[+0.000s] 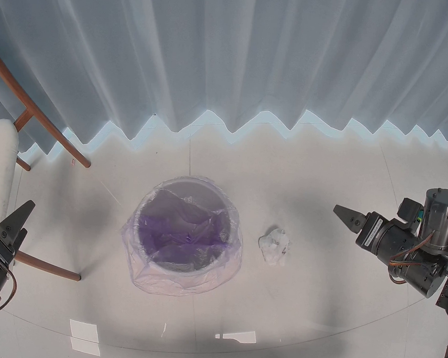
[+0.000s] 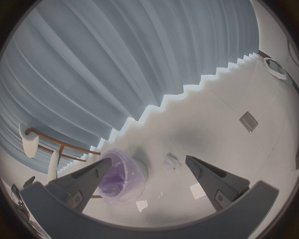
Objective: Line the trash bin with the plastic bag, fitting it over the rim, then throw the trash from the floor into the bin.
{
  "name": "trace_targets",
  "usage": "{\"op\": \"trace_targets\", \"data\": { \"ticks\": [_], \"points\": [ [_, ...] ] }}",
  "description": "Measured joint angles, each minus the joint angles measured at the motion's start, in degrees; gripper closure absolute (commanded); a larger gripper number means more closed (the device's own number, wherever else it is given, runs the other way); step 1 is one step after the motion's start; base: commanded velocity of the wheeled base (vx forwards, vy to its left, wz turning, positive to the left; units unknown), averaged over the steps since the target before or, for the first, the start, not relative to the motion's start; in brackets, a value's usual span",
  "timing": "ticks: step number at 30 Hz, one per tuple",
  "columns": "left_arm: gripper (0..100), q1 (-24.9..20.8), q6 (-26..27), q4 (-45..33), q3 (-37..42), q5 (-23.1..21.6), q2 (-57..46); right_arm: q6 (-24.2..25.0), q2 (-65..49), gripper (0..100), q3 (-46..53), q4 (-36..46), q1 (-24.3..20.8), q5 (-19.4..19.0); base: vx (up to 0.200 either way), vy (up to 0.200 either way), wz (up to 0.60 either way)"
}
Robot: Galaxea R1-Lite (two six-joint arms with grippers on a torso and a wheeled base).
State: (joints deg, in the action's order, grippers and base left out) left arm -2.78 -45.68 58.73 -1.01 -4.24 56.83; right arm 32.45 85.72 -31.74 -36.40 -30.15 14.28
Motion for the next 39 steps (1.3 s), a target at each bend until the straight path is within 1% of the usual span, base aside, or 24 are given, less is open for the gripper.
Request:
{"op": "trace_targets", "data": {
  "ticks": [4, 11, 17, 20, 27, 39],
  "points": [
    [0, 0.02, 0.52, -0.41, 0.0, 0.33, -0.35, -0.24, 2.54, 0, 0.35, 1.05, -0.11, -0.82, 0.0, 0.0, 0.0],
    [0, 0.17, 3.54, -2.13, 0.0, 0.79, -0.83, -0.73, 9.59, 0, 1.21, 1.87, -0.15, -1.15, 0.0, 0.0, 0.0],
    [0, 0.33, 6.4, -7.09, 0.0, 0.9, -1.38, -1.8, 15.63, 0, 1.38, 1.15, -1.0, -1.19, 0.0, 0.0, 0.0],
    [0, 0.5, 7.36, -9.09, 0.02, 0.9, -1.82, -1.99, 18.25, 0, 1.29, -1.18, -1.6, -1.19, 0.0, 0.0, 0.0],
    [0, 1.3, 7.25, -9.94, 0.0, 0.57, -2.51, -3.19, 25.08, 0, -0.94, -9.67, -1.79, -1.04, 0.0, 0.0, 0.0],
    [0, 2.18, 6.46, -11.91, 0.0, 0.83, -3.23, -6.89, 37.45, 0, -10.68, -11.22, -0.46, -0.93, 0.0, 0.0, 0.0]
  ]
}}
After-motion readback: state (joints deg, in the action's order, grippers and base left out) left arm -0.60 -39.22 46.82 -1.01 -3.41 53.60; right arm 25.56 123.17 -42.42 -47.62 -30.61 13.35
